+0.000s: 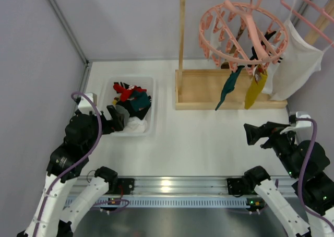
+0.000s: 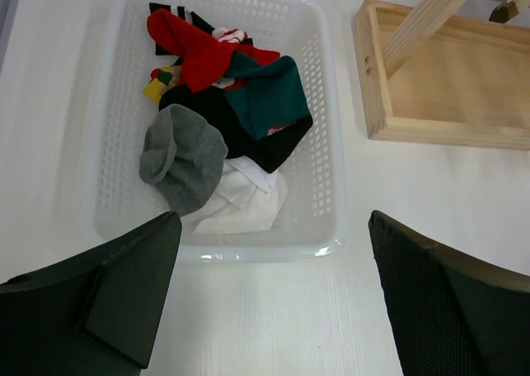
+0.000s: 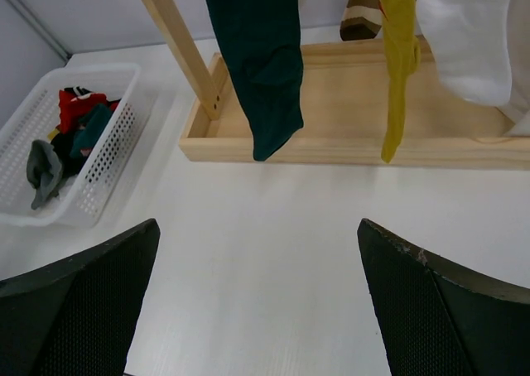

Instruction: Remove the socks clipped to the hanger

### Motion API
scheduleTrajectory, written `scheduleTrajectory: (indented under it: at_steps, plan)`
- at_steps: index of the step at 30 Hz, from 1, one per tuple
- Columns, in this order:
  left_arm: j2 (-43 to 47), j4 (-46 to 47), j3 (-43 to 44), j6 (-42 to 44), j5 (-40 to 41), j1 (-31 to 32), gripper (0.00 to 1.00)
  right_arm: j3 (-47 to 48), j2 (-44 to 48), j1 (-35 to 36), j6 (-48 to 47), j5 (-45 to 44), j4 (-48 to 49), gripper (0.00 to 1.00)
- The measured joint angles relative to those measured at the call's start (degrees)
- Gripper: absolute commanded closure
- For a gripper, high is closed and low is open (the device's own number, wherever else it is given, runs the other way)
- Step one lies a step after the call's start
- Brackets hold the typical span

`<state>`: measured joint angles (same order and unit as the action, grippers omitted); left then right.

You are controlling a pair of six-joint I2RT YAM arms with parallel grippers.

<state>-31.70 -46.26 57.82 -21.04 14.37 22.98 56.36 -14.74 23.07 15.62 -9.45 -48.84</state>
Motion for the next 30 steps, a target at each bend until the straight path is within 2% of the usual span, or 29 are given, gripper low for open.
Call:
scheduleTrajectory:
  at_steps: [5,13,24,30]
  plan:
    - [-0.04,0.94,0.39,0.13,-1.79,0.00,0.01,-0.42,-1.36,0.00,0.79,-1.03,0.85,0.01]
    - [-0.17,4.63,-0.52,0.13,-6.80,0.00,0.01,-5.51,-3.15,0.00,1.68,-1.77,8.33,0.00]
    - [-1.88,6.32,-5.77,0.17,-12.00,0.00,0.02,-8.50,-20.70,-0.02,-3.74,-5.27,20.63,0.01]
    - [-0.83,6.95,-6.19,0.20,-14.19,0.00,0.01,-16.33,-26.62,0.28,-1.84,1.73,34.03,0.01]
